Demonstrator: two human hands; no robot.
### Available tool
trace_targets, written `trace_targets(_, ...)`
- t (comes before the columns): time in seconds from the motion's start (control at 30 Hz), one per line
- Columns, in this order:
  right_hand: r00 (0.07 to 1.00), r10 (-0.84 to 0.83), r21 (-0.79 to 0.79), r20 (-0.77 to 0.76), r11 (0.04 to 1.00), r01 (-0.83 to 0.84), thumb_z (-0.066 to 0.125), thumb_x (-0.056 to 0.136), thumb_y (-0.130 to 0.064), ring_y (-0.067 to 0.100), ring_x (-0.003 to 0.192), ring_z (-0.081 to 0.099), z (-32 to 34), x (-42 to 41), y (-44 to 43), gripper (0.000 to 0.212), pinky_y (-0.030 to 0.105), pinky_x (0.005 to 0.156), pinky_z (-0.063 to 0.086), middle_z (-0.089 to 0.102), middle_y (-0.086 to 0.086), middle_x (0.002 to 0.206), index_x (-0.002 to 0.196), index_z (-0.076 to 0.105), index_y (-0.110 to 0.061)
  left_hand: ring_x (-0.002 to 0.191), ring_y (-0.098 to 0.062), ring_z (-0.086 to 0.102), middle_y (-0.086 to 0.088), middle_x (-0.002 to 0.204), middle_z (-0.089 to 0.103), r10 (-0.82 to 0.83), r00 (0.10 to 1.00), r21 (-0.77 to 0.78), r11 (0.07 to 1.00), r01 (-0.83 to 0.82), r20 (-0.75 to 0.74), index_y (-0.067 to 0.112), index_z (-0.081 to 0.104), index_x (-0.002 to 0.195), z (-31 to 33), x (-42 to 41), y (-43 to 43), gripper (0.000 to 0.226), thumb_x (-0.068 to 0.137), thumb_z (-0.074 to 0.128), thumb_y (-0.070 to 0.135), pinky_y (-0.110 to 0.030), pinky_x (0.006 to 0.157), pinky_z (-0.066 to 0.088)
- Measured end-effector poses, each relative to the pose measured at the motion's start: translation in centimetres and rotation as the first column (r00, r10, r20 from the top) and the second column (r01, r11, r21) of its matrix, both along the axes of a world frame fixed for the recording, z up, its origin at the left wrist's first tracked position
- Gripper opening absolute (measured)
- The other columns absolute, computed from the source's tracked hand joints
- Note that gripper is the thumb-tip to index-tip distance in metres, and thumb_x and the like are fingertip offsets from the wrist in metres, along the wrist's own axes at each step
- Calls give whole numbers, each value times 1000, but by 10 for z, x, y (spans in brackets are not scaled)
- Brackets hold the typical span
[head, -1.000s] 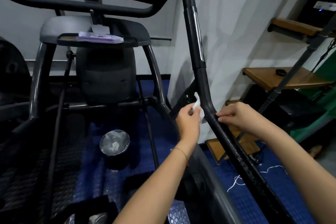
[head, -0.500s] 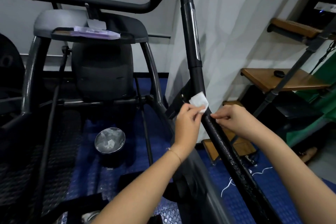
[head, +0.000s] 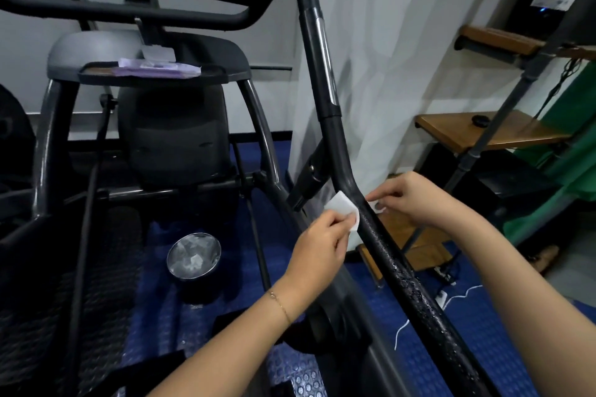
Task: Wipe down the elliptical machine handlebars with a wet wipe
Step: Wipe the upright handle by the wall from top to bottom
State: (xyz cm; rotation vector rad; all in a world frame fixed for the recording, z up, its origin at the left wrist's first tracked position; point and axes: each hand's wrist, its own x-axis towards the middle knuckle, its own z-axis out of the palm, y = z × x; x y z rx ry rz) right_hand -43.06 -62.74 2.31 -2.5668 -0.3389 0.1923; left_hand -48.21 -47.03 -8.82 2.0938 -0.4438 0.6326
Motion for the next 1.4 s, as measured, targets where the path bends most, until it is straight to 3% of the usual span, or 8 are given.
trace_targets(0.2,969,-31,340,244,939,-55,69,80,-18,-1,84,60,14,-49,12,29,16,77,51,62,-16,99,107,61,-26,80,-9,58,-1,85,64,-181,931,-551,834,-25,-317,18,72,96,45,-2,6,19,86,63,4,-18,76,45)
trace_targets(0.43,921,-125,253,368,967,30,66,82,-11,13,86,60,11,-41,37,18,14,75,44,67,7,100,100,69,-7,75,-12,67,-5,85,70,-496,764,-814,577,-66,-413,14,65,86,82,17,14,5,87,63,9,-21,73,56)
trace_targets(0.53,930,-33,69,366,998,8,62,86,-12,17,93,57,12,-15,35,15,23,83,43,60,5,102,98,71,-11,81,-13,66,-2,91,68,-155,910,-566,819,-99,-384,19,68,90,75,40,28,11,90,59,12,-26,75,55)
trace_targets(0.63,962,107,-153,252,986,-69,62,86,-16,20,95,57,5,-1,38,16,27,83,44,57,7,103,97,71,-12,100,-19,60,-4,117,58,142,982,11,990,-141,-126,19,67,113,67,56,35,29,88,58,10,-33,85,52)
trace_targets(0.77,972,216,-229,90,955,-191,67,83,-21,16,90,58,8,-7,31,19,22,73,41,60,1,93,98,73,-12,126,-32,50,-7,137,53,-41,950,791,566,-232,309,18,58,128,48,77,43,56,74,68,8,-45,99,44)
trace_targets(0.97,960,229,-274,161,945,-179,62,87,-20,18,95,56,1,-3,31,22,19,74,34,58,7,103,105,71,-13,147,-27,0,-6,159,1,-65,977,934,311,-173,203,14,6,151,53,74,49,63,94,33,4,-39,119,0)
trace_targets(1.17,943,290,-322,162,919,-227,61,87,-20,14,90,55,-4,-27,10,22,19,77,35,58,3,104,106,70,-12,147,-27,1,-9,159,0,-65,984,931,338,-134,165,11,5,151,54,72,46,62,95,31,2,-35,119,4)
trace_targets(1.4,903,303,-369,304,911,-182,57,89,-14,27,99,58,-11,-45,13,24,34,83,43,63,10,107,109,69,-9,147,-23,2,-10,159,-4,-20,998,931,362,-50,62,7,4,150,66,60,35,63,95,33,-1,-27,99,43)
